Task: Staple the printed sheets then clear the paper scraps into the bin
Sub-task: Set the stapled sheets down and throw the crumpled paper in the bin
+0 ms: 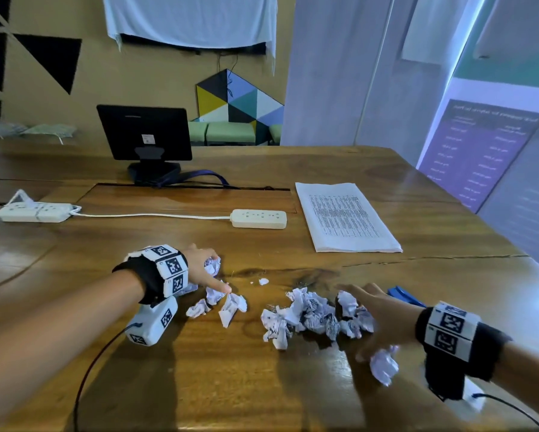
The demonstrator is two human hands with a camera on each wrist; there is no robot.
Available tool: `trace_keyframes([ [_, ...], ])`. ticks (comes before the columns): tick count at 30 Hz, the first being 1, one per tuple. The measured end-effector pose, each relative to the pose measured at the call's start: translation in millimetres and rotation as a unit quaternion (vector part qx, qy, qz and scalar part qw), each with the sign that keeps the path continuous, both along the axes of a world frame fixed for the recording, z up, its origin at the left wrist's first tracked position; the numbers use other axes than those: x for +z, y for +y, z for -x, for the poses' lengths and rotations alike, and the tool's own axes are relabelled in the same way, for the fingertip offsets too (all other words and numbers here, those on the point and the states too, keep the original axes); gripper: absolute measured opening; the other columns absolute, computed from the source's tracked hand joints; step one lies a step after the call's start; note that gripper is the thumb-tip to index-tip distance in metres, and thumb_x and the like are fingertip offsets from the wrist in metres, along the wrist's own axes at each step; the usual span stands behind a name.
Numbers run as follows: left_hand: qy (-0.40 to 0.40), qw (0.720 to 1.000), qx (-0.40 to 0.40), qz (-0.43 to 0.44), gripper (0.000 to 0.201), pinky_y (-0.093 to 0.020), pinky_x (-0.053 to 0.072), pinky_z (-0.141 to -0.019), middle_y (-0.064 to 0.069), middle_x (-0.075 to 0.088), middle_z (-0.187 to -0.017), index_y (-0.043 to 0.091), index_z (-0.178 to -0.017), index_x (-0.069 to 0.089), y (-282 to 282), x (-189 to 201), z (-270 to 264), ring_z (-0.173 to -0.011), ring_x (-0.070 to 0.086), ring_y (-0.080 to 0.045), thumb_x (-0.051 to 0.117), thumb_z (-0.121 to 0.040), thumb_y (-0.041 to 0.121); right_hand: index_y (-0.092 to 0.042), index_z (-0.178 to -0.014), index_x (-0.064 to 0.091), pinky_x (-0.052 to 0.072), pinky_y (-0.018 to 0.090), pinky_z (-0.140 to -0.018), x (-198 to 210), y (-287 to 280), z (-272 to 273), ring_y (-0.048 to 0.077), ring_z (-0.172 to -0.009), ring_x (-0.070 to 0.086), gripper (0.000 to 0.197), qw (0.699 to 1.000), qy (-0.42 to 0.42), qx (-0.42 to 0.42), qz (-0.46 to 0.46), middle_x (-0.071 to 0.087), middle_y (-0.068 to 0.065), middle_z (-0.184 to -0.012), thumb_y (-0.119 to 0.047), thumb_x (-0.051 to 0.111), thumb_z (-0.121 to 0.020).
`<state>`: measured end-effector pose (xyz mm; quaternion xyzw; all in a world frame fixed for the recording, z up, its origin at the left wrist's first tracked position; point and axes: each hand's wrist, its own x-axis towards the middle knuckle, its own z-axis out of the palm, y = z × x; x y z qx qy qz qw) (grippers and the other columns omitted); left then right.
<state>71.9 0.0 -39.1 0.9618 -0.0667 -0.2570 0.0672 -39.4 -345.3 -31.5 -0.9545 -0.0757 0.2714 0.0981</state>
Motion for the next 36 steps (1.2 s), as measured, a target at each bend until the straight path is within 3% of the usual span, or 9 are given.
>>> trace_keyframes([
  [3,-0.005,1.000,0.016,-0.004,0.106,-0.034,0.049,-0.084,-0.006,0.028,-0.148,0.030,-0.144,0.029,-2.9,9.1,19.1,-0.131,0.041,-0.028,0.076,-0.056,0.065,-0.042,-0.144,0.007,0.052,0.016,-0.056,-3.6,9.2,-8.7,0.007,-0.072,0.054,0.112,1.000,-0.020,-0.006,-0.002,0.029,0.003,-0.132,-0.038,0.084,-0.063],
  [6,-0.006,0.999,0.033,0.009,0.095,-0.024,0.045,-0.055,-0.009,0.031,-0.142,0.029,-0.144,0.028,-5.0,8.4,30.4,-0.123,0.046,-0.029,0.081,-0.066,0.042,-0.041,-0.145,0.016,0.056,0.024,-0.078,-8.6,19.0,-17.7,0.018,-0.098,0.060,0.102,0.998,-0.052,-0.004,0.026,0.033,0.004,-0.132,-0.037,0.081,-0.067],
  [10,-0.040,0.999,0.028,0.016,0.093,-0.037,0.048,-0.089,-0.011,0.032,-0.137,0.030,-0.144,0.026,-8.4,1.9,41.5,-0.118,0.050,-0.030,0.080,-0.068,0.039,-0.042,-0.133,0.034,0.055,0.033,-0.088,-16.9,24.9,-29.4,0.022,-0.111,0.058,0.078,0.997,-0.071,-0.003,0.010,0.038,0.004,-0.138,-0.033,0.077,-0.069],
  [17,-0.041,0.998,0.018,0.054,0.086,-0.037,0.043,-0.100,-0.010,0.028,-0.137,0.036,-0.141,0.029,-20.8,-3.0,46.6,-0.119,0.048,-0.030,0.077,-0.070,0.044,-0.031,-0.117,0.046,0.051,0.020,-0.046,-11.5,21.2,-37.8,0.008,-0.053,0.057,0.054,0.996,-0.058,-0.042,-0.043,0.058,0.000,-0.098,-0.018,0.076,-0.074],
  [23,-0.071,0.995,0.018,0.069,0.059,-0.030,0.050,-0.089,-0.004,0.034,-0.115,0.032,-0.123,0.053,-24.0,-11.8,42.3,-0.102,0.057,-0.027,0.078,-0.070,0.034,-0.027,-0.108,0.055,0.059,0.038,-0.072,2.4,15.0,-42.1,0.025,-0.089,0.067,0.039,0.995,-0.081,-0.039,-0.033,0.058,0.003,-0.114,-0.019,0.073,-0.075],
  [27,-0.075,0.991,0.018,0.107,0.035,-0.026,0.053,-0.071,-0.001,0.045,-0.113,0.036,-0.094,0.066,-18.5,-15.3,36.9,-0.093,0.056,-0.022,0.082,-0.066,0.023,-0.019,-0.114,0.054,0.044,0.009,-0.046,7.7,15.2,-42.8,0.008,-0.071,0.054,0.033,0.998,-0.049,-0.025,-0.001,0.058,0.000,-0.107,-0.016,0.065,-0.083],
  [29,-0.071,0.989,0.020,0.129,0.034,-0.027,0.055,-0.059,-0.005,0.053,-0.123,0.043,-0.074,0.062,-15.3,-17.0,32.3,-0.095,0.060,-0.024,0.084,-0.063,0.019,-0.021,-0.108,0.056,0.044,0.011,-0.040,5.4,12.2,-45.0,0.005,-0.057,0.053,0.029,0.998,-0.036,-0.044,-0.012,0.056,-0.003,-0.092,-0.011,0.066,-0.082],
  [33,-0.066,0.982,0.024,0.173,0.026,-0.029,0.059,-0.065,0.001,0.054,-0.132,0.030,-0.081,0.069,-13.0,-16.3,29.8,-0.107,0.059,-0.024,0.081,-0.068,0.011,-0.025,-0.101,0.061,0.054,0.020,-0.050,5.0,6.0,-45.7,0.019,-0.071,0.069,0.027,0.997,-0.037,-0.068,-0.026,0.065,0.000,-0.100,-0.016,0.070,-0.077],
  [36,-0.065,0.976,0.026,0.206,0.027,-0.019,0.053,-0.056,0.002,0.060,-0.125,0.033,-0.074,0.066,-10.6,-14.2,31.7,-0.100,0.057,-0.018,0.082,-0.067,0.012,-0.025,-0.095,0.062,0.052,0.022,-0.042,9.7,2.3,-36.5,0.019,-0.063,0.063,0.026,0.992,-0.056,-0.093,-0.070,0.063,0.002,-0.090,-0.012,0.071,-0.075],
])
